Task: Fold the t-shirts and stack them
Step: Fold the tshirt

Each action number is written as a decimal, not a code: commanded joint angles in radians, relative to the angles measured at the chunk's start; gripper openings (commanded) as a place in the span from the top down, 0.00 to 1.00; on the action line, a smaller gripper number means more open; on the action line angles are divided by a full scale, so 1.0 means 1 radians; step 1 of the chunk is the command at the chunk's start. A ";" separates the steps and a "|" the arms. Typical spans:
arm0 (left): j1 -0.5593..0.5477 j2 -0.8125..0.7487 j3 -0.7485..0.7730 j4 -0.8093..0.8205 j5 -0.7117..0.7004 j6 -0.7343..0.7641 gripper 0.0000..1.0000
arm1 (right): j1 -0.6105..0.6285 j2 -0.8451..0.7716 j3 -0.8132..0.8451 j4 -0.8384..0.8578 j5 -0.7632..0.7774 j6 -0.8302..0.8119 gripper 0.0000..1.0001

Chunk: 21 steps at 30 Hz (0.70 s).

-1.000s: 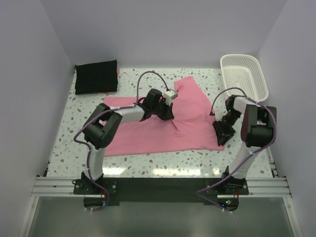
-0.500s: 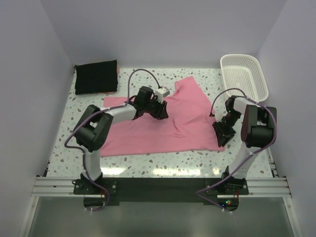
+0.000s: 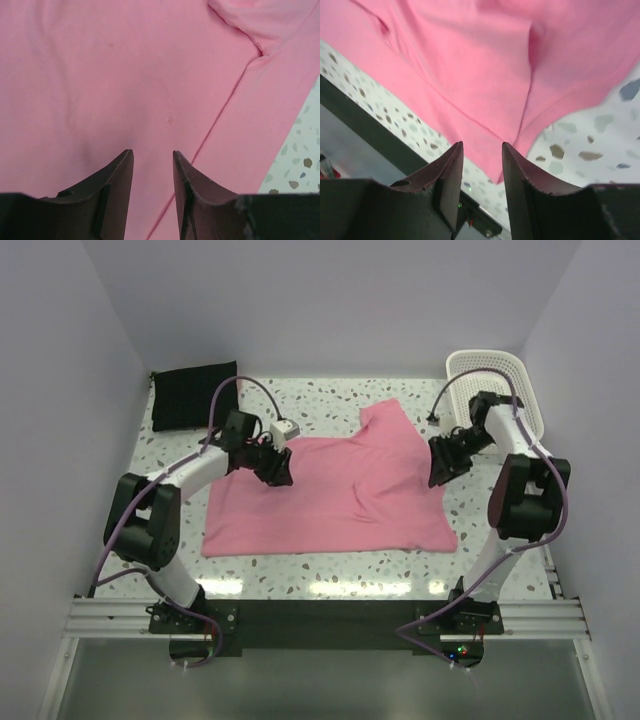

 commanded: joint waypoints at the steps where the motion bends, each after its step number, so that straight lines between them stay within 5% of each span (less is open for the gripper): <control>1: 0.038 -0.037 0.010 -0.093 0.078 0.070 0.58 | 0.020 0.056 0.135 0.054 -0.162 0.124 0.60; 5: 0.078 -0.029 0.044 -0.118 0.081 0.057 0.58 | 0.087 0.154 0.221 0.105 -0.159 0.187 0.75; 11: 0.130 -0.038 0.044 -0.149 0.055 0.061 0.58 | 0.170 0.248 0.216 0.154 -0.092 0.196 0.85; 21: 0.251 0.064 0.018 -0.163 -0.015 0.095 0.59 | 0.170 0.322 0.135 0.268 0.019 0.177 0.85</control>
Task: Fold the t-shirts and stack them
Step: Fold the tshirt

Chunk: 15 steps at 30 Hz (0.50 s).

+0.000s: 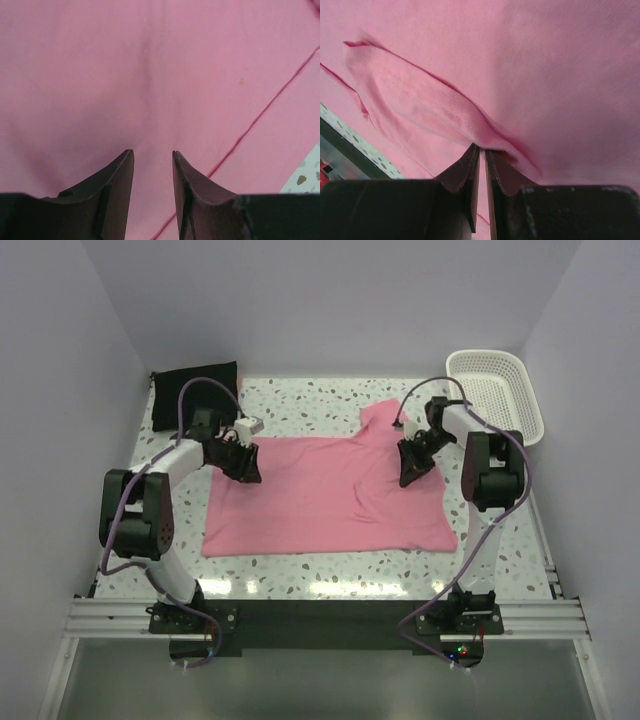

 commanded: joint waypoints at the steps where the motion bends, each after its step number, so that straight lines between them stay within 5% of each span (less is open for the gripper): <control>1: 0.039 0.043 -0.011 -0.026 -0.037 0.060 0.59 | 0.001 -0.014 -0.059 0.060 0.055 -0.007 0.85; 10: 0.047 0.006 -0.148 -0.083 -0.046 0.157 0.62 | 0.015 -0.151 -0.313 0.079 0.103 -0.076 0.81; 15: 0.048 -0.023 -0.044 -0.206 0.034 0.257 0.58 | 0.009 -0.200 -0.215 -0.031 0.043 -0.119 0.69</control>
